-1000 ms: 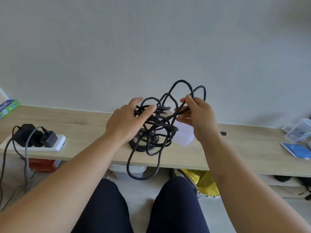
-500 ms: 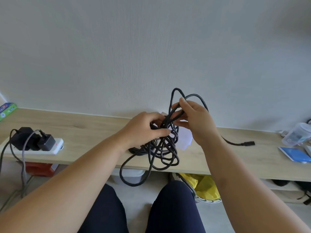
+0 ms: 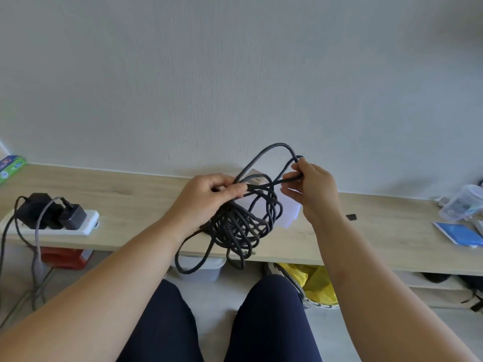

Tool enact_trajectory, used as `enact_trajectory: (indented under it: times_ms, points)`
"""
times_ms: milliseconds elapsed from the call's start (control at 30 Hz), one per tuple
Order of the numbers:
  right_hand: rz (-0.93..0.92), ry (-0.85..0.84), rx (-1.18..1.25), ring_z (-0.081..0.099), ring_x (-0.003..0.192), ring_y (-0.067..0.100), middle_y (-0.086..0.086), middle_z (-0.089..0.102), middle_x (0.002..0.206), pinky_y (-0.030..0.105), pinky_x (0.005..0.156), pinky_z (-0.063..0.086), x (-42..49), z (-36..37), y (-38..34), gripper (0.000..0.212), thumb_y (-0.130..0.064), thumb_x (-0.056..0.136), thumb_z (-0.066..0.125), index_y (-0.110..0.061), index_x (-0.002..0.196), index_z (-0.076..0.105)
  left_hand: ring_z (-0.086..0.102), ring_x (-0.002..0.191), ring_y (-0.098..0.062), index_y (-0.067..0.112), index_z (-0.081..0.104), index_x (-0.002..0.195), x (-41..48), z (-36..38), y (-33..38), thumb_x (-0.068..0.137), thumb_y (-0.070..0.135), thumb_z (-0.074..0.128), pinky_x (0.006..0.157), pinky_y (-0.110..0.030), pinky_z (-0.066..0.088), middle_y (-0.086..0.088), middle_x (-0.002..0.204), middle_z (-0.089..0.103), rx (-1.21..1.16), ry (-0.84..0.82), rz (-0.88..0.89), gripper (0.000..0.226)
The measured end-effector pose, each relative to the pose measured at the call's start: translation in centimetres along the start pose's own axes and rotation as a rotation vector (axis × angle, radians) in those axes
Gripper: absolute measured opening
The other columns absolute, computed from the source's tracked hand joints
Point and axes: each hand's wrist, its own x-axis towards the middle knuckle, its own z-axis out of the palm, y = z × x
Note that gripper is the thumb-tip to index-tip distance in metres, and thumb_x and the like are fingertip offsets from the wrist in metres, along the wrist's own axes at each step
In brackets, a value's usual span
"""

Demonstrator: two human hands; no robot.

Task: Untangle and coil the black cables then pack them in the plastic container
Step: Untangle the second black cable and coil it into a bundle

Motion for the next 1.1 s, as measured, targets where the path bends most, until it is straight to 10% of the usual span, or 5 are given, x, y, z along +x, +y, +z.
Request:
enact_trajectory:
  times_ms: [367, 667, 800, 933, 1100]
  points:
    - [-0.034, 0.02, -0.495, 0.05, 0.06, 0.015, 0.006, 0.063, 0.08, 0.024, 0.052, 0.04, 1.7, -2.6, 3.0, 0.018, -0.024, 0.089, 0.059, -0.006, 0.087, 0.059, 0.053, 0.068, -0.008, 0.025, 0.058, 0.071, -0.1, -1.3, 0.0, 0.099, 0.025, 0.045, 0.061, -0.023, 0.049, 0.007, 0.08, 0.069, -0.22, 0.245, 0.137, 0.031]
    - [-0.427, -0.27, -1.027, 0.024, 0.141, 0.019, 0.002, 0.022, 0.155, 0.03, 0.111, 0.022, 1.8, -1.2, -0.1, 0.075, -0.02, 0.088, 0.063, -0.014, 0.149, 0.02, 0.066, 0.099, -0.005, 0.016, 0.062, 0.084, -0.3, -1.0, 0.4, 0.091, 0.033, 0.046, 0.085, -0.013, 0.046, 0.011, 0.099, 0.072, -0.045, 0.063, 0.246, 0.023]
    - [-0.279, -0.324, -0.948, 0.062, 0.104, 0.019, 0.002, 0.069, 0.109, 0.036, 0.099, 0.045, 2.4, -1.0, -1.4, 0.027, -0.03, 0.097, 0.048, -0.013, 0.111, 0.063, 0.066, 0.077, -0.006, 0.021, 0.064, 0.084, -0.6, -1.2, 0.6, 0.09, 0.038, 0.044, 0.073, -0.014, 0.047, 0.004, 0.085, 0.072, 0.039, 0.088, 0.264, 0.027]
    - [-0.472, -0.217, -1.125, 0.062, 0.072, 0.01, -0.004, 0.07, 0.073, 0.03, 0.072, 0.046, 2.1, -0.2, -3.3, 0.043, -0.048, 0.098, 0.036, -0.019, 0.08, 0.062, 0.055, 0.054, -0.005, 0.023, 0.062, 0.079, -0.4, -1.5, 0.1, 0.096, 0.031, 0.045, 0.056, -0.015, 0.046, 0.004, 0.061, 0.061, 0.119, 0.028, 0.141, 0.026]
    - [-0.46, -0.215, -0.385, 0.049, 0.043, 0.01, 0.0, 0.056, 0.046, 0.016, 0.048, 0.042, 1.1, 2.9, -5.5, 0.051, -0.043, 0.101, 0.028, -0.014, 0.071, 0.056, 0.053, 0.052, -0.006, 0.019, 0.06, 0.076, -0.3, -0.4, 0.6, 0.098, 0.029, 0.045, 0.056, -0.02, 0.042, 0.005, 0.056, 0.06, 0.184, -0.057, 0.102, 0.028]
